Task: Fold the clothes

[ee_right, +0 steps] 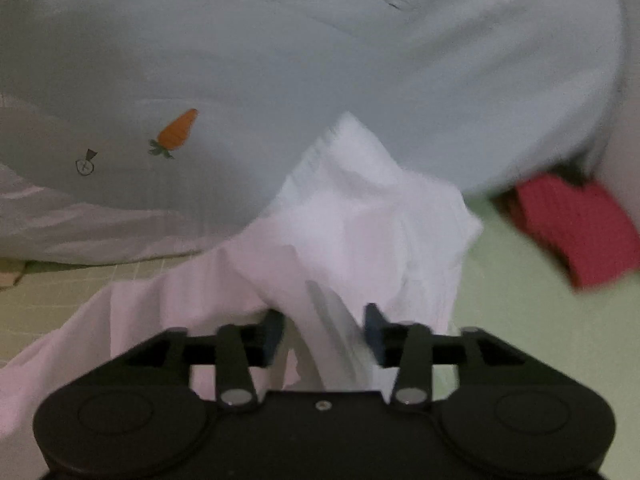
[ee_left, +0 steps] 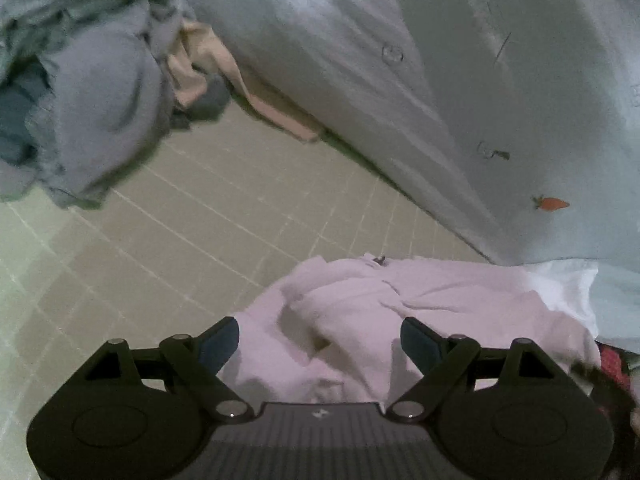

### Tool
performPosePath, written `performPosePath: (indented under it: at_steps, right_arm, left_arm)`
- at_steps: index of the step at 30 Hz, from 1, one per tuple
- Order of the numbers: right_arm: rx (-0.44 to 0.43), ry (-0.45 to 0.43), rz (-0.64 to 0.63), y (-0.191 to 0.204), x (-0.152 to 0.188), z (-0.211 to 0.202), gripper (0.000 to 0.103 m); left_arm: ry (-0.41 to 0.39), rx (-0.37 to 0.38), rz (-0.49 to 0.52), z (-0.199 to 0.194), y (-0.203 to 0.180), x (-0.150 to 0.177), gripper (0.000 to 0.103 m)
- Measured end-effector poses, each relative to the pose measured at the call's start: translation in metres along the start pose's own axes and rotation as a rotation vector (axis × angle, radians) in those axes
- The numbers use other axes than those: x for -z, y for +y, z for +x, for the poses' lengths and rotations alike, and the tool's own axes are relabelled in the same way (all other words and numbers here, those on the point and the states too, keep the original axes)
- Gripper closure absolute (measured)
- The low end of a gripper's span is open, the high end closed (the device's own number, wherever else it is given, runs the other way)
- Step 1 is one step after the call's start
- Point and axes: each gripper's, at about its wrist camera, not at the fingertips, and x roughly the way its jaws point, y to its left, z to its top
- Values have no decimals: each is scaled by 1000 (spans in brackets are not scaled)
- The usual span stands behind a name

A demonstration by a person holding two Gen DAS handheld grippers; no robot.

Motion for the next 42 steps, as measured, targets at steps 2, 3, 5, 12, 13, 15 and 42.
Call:
performPosePath:
  at_steps: [2,3,5,12,13,15,42]
  right_arm:
    - [-1,35,50,-13,18,-11,37]
    - [-2,52,75,-19,26,-17,37]
    - [-3,87,124,-32,44,-28,37]
    - [18,195,211,-43,96,-51,34]
    - [25,204,215,-42,100,-52,34]
    - [35,202,211,-41,103,-56,34]
    - [-37,258,83,77,190,-130,29]
  left_arm:
    - [35,25,-4,12,-2,-7,15]
    - [48,35,-1,17,-3,-9,15]
    - [73,57,7,26,-5,-14,16]
    - [149,102,13,51,-11,-24,63]
    - [150,116,7,51,-10,-25,73]
    - [126,136,7,45,-7,-27,83]
    - [-199,-71,99,-86,157,-63,89]
